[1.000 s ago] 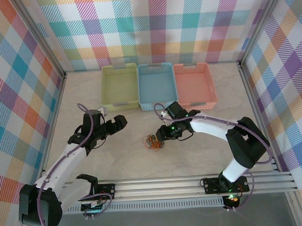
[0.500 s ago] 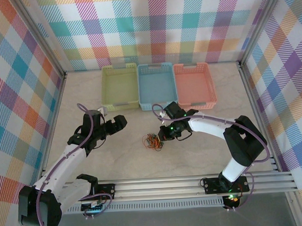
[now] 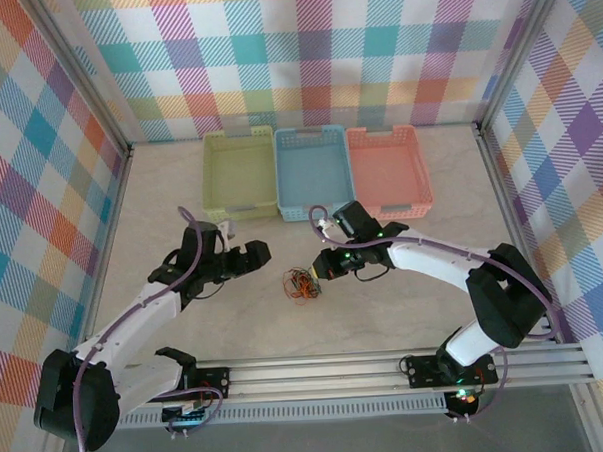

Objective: Untangle the cables

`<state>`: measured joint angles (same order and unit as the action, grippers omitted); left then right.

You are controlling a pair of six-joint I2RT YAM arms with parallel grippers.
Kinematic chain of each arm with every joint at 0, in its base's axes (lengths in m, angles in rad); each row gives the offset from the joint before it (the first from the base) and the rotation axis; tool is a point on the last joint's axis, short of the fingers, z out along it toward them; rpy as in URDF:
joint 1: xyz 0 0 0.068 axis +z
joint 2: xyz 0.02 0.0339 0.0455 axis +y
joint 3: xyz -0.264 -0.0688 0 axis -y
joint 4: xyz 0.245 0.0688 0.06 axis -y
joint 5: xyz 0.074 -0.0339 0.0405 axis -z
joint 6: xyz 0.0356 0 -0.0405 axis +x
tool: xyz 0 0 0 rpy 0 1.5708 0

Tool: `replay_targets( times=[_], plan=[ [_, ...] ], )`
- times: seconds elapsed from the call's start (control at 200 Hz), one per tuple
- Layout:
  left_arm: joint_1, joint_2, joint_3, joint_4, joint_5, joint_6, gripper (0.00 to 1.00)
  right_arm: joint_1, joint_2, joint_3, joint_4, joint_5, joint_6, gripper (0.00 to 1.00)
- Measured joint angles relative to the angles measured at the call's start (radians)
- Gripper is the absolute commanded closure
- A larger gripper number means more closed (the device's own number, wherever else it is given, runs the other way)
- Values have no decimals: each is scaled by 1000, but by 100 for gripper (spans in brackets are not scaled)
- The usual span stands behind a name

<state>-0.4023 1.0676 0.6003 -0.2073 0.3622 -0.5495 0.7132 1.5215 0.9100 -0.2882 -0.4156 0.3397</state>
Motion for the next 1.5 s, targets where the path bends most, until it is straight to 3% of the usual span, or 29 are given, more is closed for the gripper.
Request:
replay_targets(
  times=[0.375, 0.785, 0.975, 1.16, 1.5],
  plan=[
    [-173, 165, 56, 4, 42, -11, 28, -7, -13, -68, 105, -86, 1, 100],
    [-266, 330, 115, 26, 40, -16, 45, -76, -71, -169, 229, -167, 44, 100],
    [-284, 351, 126, 26, 33, -14, 77, -76, -125, -218, 274, -173, 56, 100],
    [-284, 349, 127, 25, 11, -27, 100, -80, -136, -229, 299, -173, 68, 100],
    [-285, 204, 127, -56, -100, -17, 100, -99, -137, -240, 322, -174, 85, 100]
  ],
)
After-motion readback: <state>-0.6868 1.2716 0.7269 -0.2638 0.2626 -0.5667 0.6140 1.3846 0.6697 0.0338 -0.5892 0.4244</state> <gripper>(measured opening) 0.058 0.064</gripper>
